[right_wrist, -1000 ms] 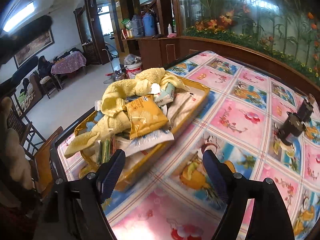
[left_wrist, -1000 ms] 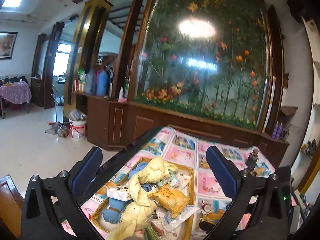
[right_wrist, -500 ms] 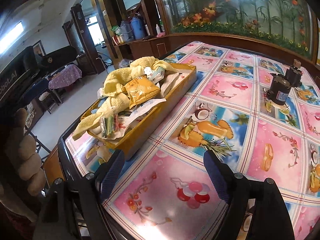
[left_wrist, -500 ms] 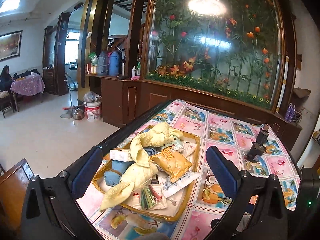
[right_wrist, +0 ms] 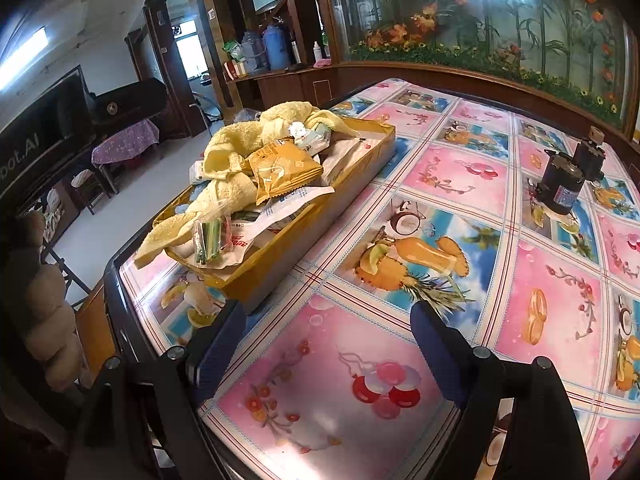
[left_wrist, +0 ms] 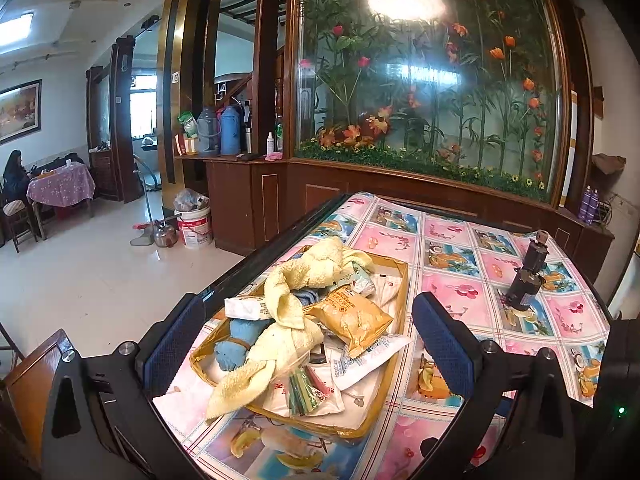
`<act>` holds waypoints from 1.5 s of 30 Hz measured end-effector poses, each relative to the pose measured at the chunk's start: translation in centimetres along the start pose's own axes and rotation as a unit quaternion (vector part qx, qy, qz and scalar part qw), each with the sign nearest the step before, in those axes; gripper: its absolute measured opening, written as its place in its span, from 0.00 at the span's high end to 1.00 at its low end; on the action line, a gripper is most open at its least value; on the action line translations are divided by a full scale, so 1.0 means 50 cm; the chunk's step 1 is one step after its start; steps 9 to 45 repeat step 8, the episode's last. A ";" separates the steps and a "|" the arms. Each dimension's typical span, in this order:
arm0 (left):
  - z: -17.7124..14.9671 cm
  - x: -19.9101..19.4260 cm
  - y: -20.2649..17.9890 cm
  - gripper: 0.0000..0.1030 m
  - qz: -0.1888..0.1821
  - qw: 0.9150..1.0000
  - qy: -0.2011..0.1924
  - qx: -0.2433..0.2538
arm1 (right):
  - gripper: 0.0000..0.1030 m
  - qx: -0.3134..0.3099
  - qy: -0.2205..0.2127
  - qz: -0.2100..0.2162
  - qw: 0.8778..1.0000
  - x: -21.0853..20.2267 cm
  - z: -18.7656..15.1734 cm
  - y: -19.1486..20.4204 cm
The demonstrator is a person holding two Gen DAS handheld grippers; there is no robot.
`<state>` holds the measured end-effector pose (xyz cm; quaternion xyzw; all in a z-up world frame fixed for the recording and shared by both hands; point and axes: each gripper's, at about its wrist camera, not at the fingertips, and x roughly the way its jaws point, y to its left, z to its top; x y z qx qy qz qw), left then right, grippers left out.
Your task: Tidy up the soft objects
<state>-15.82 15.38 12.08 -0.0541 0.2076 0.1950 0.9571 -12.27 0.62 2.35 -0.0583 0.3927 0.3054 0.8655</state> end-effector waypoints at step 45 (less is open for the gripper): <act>-0.010 0.015 -0.018 0.00 0.008 1.000 0.028 0.010 | 0.16 0.018 0.000 -0.007 1.000 0.001 -0.004 -0.030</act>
